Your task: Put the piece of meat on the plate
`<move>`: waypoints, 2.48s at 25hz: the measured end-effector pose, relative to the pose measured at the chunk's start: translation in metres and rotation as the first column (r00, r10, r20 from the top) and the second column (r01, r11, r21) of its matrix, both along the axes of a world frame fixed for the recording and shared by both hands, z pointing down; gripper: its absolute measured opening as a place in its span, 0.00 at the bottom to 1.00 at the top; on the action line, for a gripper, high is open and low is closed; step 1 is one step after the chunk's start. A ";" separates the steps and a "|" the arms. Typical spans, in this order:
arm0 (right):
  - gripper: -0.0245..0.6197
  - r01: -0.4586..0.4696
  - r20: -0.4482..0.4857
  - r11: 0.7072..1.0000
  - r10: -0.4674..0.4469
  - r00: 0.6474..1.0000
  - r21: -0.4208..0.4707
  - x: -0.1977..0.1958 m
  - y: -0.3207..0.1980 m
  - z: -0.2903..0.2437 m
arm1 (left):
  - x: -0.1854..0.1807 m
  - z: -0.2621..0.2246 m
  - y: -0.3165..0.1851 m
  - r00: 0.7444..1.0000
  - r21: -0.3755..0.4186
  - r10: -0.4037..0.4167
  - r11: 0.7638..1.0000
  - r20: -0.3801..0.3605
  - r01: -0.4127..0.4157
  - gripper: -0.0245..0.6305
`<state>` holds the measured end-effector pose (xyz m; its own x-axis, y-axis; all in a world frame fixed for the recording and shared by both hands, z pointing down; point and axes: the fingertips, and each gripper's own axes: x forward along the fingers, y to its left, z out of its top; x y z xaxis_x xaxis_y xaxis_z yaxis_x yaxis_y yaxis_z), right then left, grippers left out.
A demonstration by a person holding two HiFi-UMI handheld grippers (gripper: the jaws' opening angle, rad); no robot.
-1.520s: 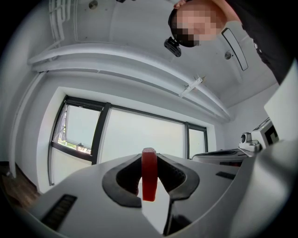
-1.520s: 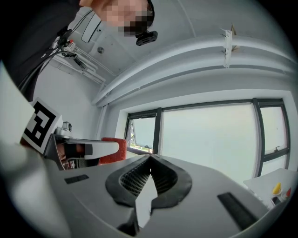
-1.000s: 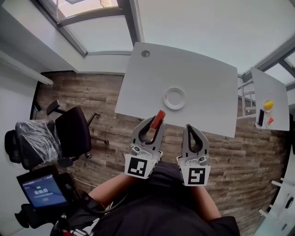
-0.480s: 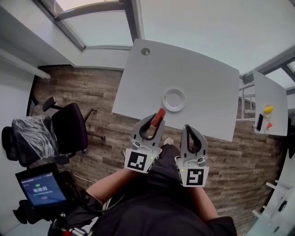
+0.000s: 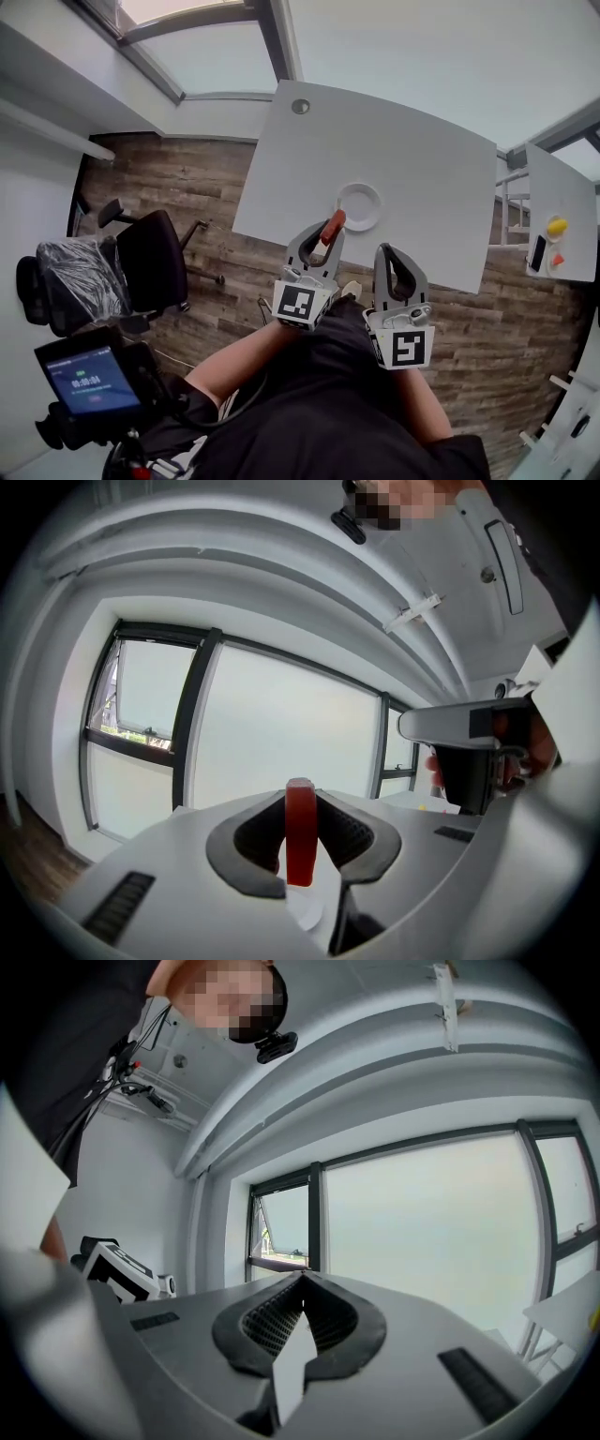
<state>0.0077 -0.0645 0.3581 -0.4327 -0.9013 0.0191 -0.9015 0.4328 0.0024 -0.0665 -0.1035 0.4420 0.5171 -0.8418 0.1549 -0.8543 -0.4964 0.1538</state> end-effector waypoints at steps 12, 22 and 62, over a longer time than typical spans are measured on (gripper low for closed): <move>0.04 -0.042 0.004 0.999 0.043 0.999 -0.013 0.054 -0.035 0.010 | 0.056 0.068 -0.038 0.999 -0.144 0.026 0.989 0.039 -0.021 0.18; 0.04 -0.049 -0.008 0.999 0.049 0.999 -0.022 0.072 -0.040 0.020 | 0.064 0.135 -0.055 0.981 -0.237 0.044 0.972 0.191 0.002 0.18; 0.04 -0.087 -0.103 0.995 0.082 0.991 -0.048 0.101 -0.050 0.024 | 0.090 0.277 -0.080 0.964 -0.484 0.165 0.874 0.207 -0.046 0.18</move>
